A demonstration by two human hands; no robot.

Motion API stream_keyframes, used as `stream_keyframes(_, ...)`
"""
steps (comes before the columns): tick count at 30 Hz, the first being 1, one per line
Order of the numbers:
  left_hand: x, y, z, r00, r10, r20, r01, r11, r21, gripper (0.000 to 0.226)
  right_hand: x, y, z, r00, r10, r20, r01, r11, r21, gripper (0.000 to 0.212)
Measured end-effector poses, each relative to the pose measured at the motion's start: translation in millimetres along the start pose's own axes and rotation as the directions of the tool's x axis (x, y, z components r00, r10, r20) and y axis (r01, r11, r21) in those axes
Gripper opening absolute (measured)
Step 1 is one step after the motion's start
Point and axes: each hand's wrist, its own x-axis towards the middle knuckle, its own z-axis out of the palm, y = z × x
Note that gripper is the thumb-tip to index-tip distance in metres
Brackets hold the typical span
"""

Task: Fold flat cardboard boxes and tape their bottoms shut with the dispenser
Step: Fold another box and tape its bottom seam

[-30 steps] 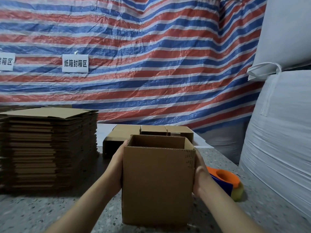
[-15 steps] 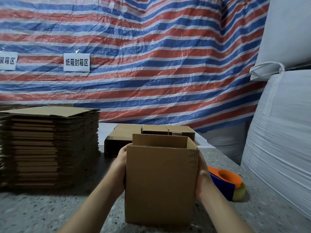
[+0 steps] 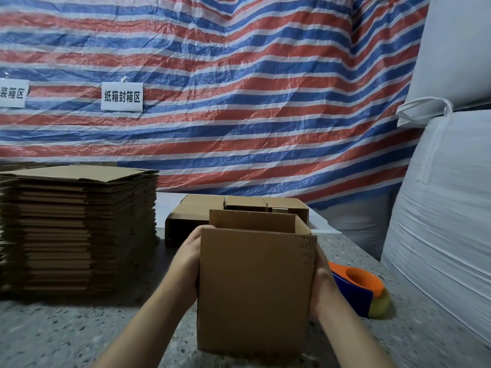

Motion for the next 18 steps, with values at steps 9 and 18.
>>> stream_keyframes(9, 0, 4, -6, 0.991, -0.029, 0.131, 0.017, 0.996, 0.092, 0.023, 1, -11, -1, 0.997, 0.059, 0.042, -0.052, 0.985, -0.165, 0.078)
stream_keyframes(18, -4, 13, -19, 0.977, 0.026, 0.212, -0.081, 0.964, 0.255, 0.057, 7, -9, -4, 0.996, 0.059, 0.065, -0.046, 0.983, -0.179, 0.074)
